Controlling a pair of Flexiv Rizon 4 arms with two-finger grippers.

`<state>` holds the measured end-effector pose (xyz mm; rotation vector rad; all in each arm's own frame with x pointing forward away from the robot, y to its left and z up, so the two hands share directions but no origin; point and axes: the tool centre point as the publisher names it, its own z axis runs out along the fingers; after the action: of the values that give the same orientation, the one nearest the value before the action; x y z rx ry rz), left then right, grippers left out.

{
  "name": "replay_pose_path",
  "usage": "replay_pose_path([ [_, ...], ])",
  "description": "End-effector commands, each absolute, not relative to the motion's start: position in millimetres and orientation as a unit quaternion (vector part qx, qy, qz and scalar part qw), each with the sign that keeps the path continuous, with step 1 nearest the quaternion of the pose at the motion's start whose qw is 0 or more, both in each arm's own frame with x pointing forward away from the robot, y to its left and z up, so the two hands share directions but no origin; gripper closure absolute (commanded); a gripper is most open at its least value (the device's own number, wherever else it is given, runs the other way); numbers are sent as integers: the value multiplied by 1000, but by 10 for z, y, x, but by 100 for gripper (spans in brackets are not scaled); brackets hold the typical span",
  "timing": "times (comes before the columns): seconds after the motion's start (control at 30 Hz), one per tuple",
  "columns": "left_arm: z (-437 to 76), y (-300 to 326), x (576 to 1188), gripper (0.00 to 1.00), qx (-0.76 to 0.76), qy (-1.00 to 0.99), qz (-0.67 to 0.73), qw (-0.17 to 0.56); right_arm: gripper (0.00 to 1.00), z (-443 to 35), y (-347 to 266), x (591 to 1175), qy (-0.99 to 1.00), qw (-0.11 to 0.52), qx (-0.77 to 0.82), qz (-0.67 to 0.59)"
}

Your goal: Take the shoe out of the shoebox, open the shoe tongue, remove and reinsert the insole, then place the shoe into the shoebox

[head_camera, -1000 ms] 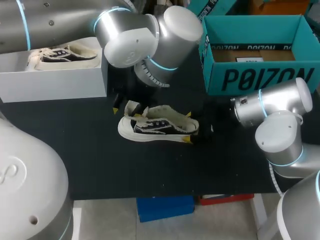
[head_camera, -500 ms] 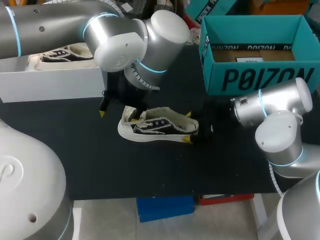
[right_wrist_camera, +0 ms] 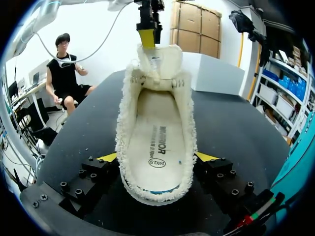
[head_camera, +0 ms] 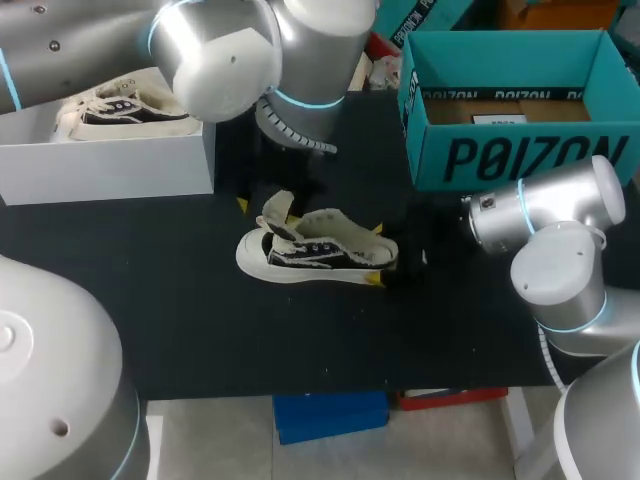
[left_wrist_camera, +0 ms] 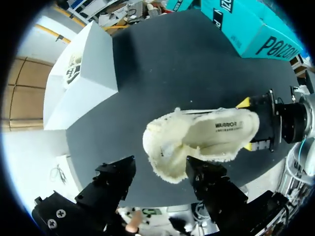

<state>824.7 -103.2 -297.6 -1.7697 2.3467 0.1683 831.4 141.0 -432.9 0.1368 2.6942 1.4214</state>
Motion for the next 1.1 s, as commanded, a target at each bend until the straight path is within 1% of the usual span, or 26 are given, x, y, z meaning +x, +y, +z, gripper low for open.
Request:
replay_pose_path([
  [0.03,-2983,-1293,8230,100,-289,947,-65,-122,100,-4343,1400,8318,883,45,45,465],
  [0.1,-2989,-1456,8204,100,-266,954,-59,-127,100,-4343,1400,8318,883,45,45,465],
  [0.77,-2989,-1456,8204,100,-266,954,-59,-127,100,-4343,1400,8318,883,45,45,465],
  [0.83,-2985,-1522,8163,100,-209,962,-68,-159,100,-4343,1400,8318,883,45,45,465],
  [0.87,-2979,-1544,8152,100,-190,969,-60,-145,100,-4343,1400,8318,883,45,45,465],
  [0.9,-2980,-1579,8156,100,-180,969,-56,-159,100,-4343,1400,8318,883,45,45,465],
  [0.97,-2978,-1612,8190,100,-162,979,-37,-118,100,-4343,1400,8318,883,45,45,465],
  [1.0,-2966,-1625,8204,100,-153,977,-48,-143,100,-4343,1400,8318,883,45,45,465],
  [1.03,-2952,-1627,8224,100,-149,979,-45,-134,100,-4343,1400,8318,883,45,45,465],
  [1.07,-2952,-1630,8241,100,-141,984,-34,-107,100,-4343,1400,8318,883,45,45,465],
  [1.1,-2957,-1636,8251,100,-131,984,-40,-116,100,-4343,1400,8318,883,45,45,465],
])
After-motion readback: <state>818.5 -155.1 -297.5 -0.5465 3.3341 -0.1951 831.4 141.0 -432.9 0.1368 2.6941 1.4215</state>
